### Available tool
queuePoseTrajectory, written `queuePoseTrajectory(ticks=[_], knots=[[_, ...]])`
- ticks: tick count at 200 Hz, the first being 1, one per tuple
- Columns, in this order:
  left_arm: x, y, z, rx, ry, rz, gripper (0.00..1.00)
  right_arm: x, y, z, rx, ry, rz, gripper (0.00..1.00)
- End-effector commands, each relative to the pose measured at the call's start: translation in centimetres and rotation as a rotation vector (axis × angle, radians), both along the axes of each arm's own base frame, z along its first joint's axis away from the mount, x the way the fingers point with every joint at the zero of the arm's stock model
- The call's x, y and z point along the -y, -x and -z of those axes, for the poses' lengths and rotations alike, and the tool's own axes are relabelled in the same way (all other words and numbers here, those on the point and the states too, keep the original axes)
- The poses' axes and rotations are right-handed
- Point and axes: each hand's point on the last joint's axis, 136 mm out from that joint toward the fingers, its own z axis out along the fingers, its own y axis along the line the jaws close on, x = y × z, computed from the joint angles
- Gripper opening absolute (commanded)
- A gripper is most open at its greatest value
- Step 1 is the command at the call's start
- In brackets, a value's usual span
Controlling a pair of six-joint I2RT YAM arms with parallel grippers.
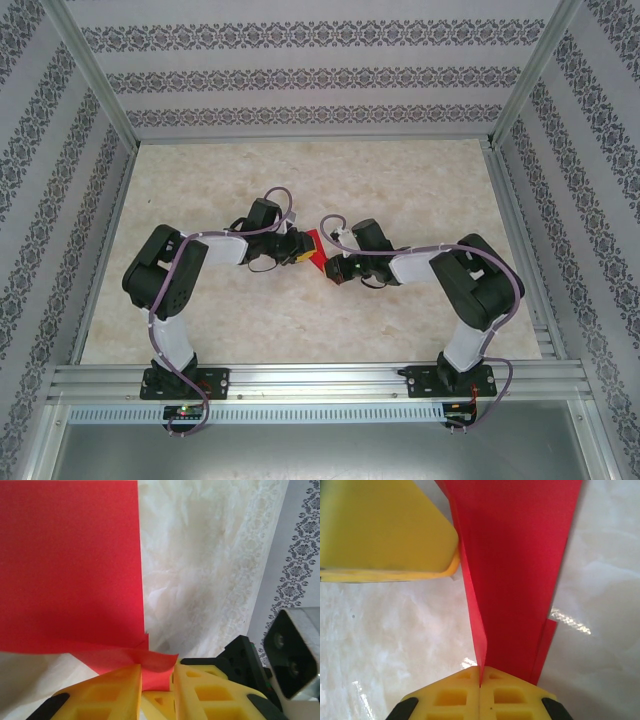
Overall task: Fold a paper plane with a square sheet of paper (pick it up from the middle)
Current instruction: Fold the wing for the fifth time at the center of the table.
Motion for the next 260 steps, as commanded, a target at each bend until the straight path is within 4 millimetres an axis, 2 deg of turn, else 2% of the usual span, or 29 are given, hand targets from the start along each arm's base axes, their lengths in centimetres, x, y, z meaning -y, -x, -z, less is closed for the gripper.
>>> queuePoseTrajectory(ticks=[1, 68, 115, 138, 166, 225, 260], knots=[[0.3, -0.5, 0.1, 0.029, 0.028, 0.015, 0.25, -0.6, -0.2, 0.1, -0.037, -0.034, 0.004, 0.02], [0.4, -0.5, 0.9, 0.021, 0.015, 0.019, 0.24, -0.3, -0.3, 0.7, -0.075, -0.032, 0.031, 0.05], [0.7, -0.9, 1.0, 0.019, 0.016, 0.025, 0.23, -0.6, -0.5, -0.8, -0.075, -0.077, 0.027, 0.18], [0.9, -1.2, 0.8, 0.025, 0.015, 0.029, 0.23, -0.8, -0.7, -1.5, -0.076, -0.094, 0.029, 0.20], [1.0, -1.3, 0.6, 0.030, 0.019, 0.033, 0.23, -0.8, -0.7, -1.2, -0.093, -0.091, 0.038, 0.19], [1.2, -1.4, 0.5, 0.034, 0.027, 0.042, 0.23, -0.1, -0.8, 0.5, -0.164, -0.073, 0.093, 0.08], [1.2, -1.3, -0.4, 0.056, 0.037, 0.044, 0.23, 0.1, -0.6, 1.2, -0.197, -0.069, 0.108, 0.07]])
